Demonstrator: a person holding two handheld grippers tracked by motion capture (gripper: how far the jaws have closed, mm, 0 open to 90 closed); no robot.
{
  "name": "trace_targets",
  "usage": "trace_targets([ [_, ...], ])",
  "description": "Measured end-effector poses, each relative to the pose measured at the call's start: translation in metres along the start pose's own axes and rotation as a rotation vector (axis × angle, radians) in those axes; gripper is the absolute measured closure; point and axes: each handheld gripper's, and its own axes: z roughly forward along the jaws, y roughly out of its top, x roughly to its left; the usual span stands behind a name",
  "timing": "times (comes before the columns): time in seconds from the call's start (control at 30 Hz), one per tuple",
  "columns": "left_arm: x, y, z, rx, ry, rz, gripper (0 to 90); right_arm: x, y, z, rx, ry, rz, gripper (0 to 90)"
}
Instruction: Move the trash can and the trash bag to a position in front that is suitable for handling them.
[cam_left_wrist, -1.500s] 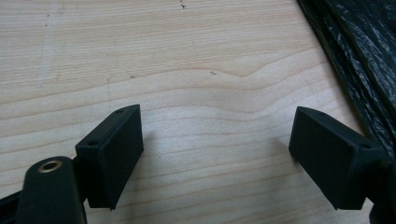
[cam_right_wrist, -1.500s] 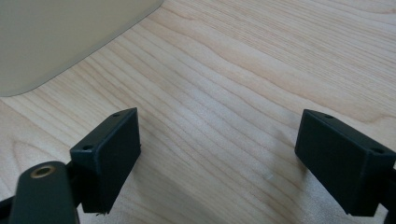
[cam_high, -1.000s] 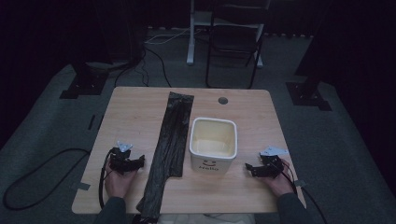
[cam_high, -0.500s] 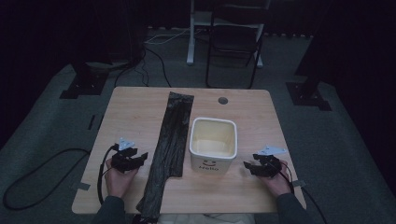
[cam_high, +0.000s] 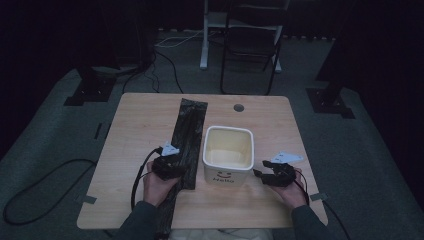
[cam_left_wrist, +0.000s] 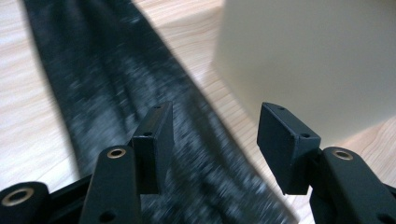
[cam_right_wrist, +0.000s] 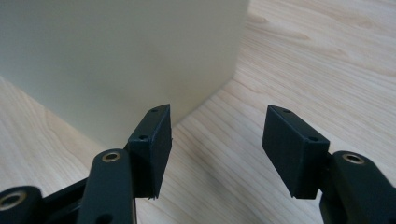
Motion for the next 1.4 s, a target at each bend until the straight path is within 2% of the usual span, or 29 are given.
trace_targets([
  [0.13, -0.008, 0.011, 0.014, 0.021, 0.000, 0.037, 46.3, 0.004, 0.007, 0.003, -0.007, -0.008, -0.025, 42.0],
  [0.27, -0.011, 0.016, 0.023, 0.022, -0.016, 0.035, 46.5, 0.001, 0.015, 0.011, 0.002, -0.051, -0.036, 42.1],
  [0.33, -0.013, 0.016, 0.025, 0.023, -0.018, 0.039, 48.9, -0.002, 0.020, 0.016, 0.005, -0.068, -0.027, 42.2],
  [0.43, -0.014, 0.015, 0.023, 0.021, -0.040, 0.039, 50.7, -0.005, 0.024, 0.021, 0.001, -0.065, -0.022, 43.9],
  [0.63, -0.019, 0.013, 0.020, 0.022, -0.070, 0.063, 49.6, -0.008, 0.021, 0.019, 0.002, -0.062, -0.012, 45.2],
  [0.67, -0.017, 0.012, 0.020, 0.031, -0.060, 0.056, 48.8, -0.009, 0.021, 0.018, -0.003, -0.057, -0.011, 45.1],
  [0.77, -0.005, 0.006, 0.015, 0.059, 0.012, 0.027, 48.9, -0.008, 0.019, 0.016, -0.011, -0.051, -0.013, 44.8],
  [0.83, 0.007, -0.001, 0.012, 0.073, 0.047, -0.016, 49.2, -0.007, 0.017, 0.017, -0.007, -0.051, -0.016, 44.5],
  [0.87, 0.017, -0.006, 0.010, 0.089, 0.076, -0.050, 49.3, -0.007, 0.017, 0.017, -0.004, -0.049, -0.013, 44.4],
  [0.93, 0.026, -0.013, 0.007, 0.094, 0.095, -0.080, 49.6, -0.008, 0.015, 0.018, 0.003, -0.051, -0.009, 44.4],
  [1.07, 0.034, -0.024, 0.004, 0.121, 0.124, -0.084, 48.4, -0.008, 0.014, 0.018, 0.008, -0.053, -0.015, 44.3],
  [1.1, 0.040, -0.032, 0.003, 0.140, 0.156, -0.098, 48.3, -0.007, 0.014, 0.017, 0.005, -0.052, -0.016, 44.3],
  [1.27, 0.051, -0.041, 0.000, 0.162, 0.181, -0.154, 50.3, -0.007, 0.013, 0.016, 0.006, -0.054, -0.022, 44.3],
  [1.4, 0.051, -0.041, 0.001, 0.171, 0.158, -0.157, 54.1, -0.008, 0.011, 0.016, 0.008, -0.057, -0.024, 44.4],
])
